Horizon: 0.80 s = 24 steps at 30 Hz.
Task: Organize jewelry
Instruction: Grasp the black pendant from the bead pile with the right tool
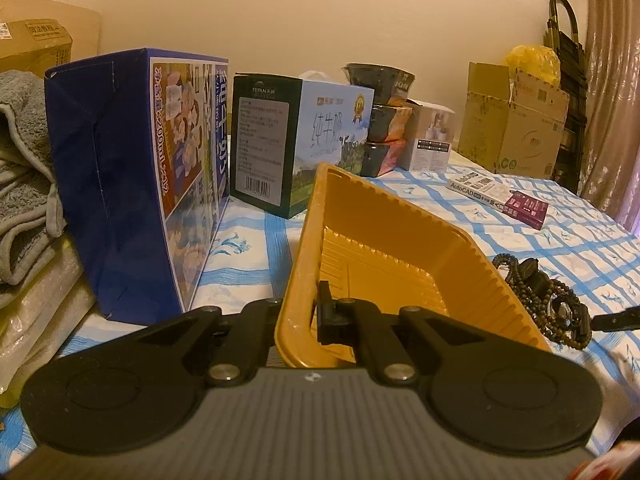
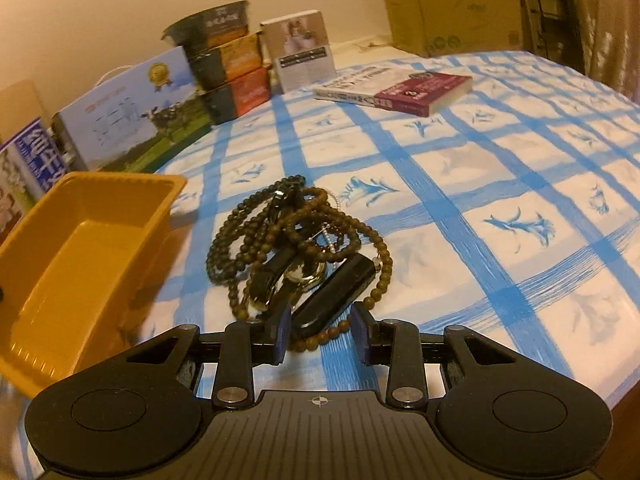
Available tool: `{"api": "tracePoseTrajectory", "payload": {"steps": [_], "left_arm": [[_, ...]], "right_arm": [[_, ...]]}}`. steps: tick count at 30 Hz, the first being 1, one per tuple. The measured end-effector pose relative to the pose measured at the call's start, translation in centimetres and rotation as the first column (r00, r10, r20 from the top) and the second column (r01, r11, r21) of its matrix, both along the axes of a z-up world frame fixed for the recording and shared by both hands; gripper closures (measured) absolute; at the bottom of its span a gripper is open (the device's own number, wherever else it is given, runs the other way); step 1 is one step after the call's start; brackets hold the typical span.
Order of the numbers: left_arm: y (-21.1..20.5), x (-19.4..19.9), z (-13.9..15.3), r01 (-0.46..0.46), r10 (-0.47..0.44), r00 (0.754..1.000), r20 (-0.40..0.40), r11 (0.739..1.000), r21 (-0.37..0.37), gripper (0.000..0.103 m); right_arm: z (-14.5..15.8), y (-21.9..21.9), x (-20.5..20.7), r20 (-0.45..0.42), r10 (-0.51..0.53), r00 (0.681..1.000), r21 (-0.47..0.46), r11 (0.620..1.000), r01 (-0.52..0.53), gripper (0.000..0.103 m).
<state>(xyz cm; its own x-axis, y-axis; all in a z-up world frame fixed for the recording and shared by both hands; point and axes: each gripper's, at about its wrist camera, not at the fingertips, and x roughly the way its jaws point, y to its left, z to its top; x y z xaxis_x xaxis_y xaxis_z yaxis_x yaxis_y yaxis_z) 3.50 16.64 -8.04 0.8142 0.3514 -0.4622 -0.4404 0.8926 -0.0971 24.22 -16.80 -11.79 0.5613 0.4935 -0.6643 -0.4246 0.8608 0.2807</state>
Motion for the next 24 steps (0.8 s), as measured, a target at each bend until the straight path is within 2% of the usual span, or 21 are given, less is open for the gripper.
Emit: {"api": "tracePoseTrajectory", "payload": {"steps": [6,11,19,24], "left_arm": [[0.1,0.1,0.0,0.001,-0.001,1.000,-0.001,1.000,0.001,0.099],[0.0,0.1,0.0,0.001,-0.001,1.000,-0.001,1.000,0.000,0.099],[0.1,0.0,0.0,0.002,-0.002,1.000,-0.001,1.000,-0.003,0.099],[0.0,0.1,0.1,0.005,-0.005,1.000,0.003,1.000,0.001,0.099]], "right_arm": [[-0.8,1.0,2.1,-0.058,-0.074,0.996,0.035,0.996,0.076,0.069],[-1.3,1.6,3.4,-0.094,-0.135,0.986,0.008,0.991,0.137,0.069],[-1.4,1.3,3.6,-0.099,-0.116,0.988,-0.005,0.993,0.116,0.080],[-0.8,0.1,2.8,-0.130,-0.105,0.986,0.029,0.994,0.109,0.081]]}}
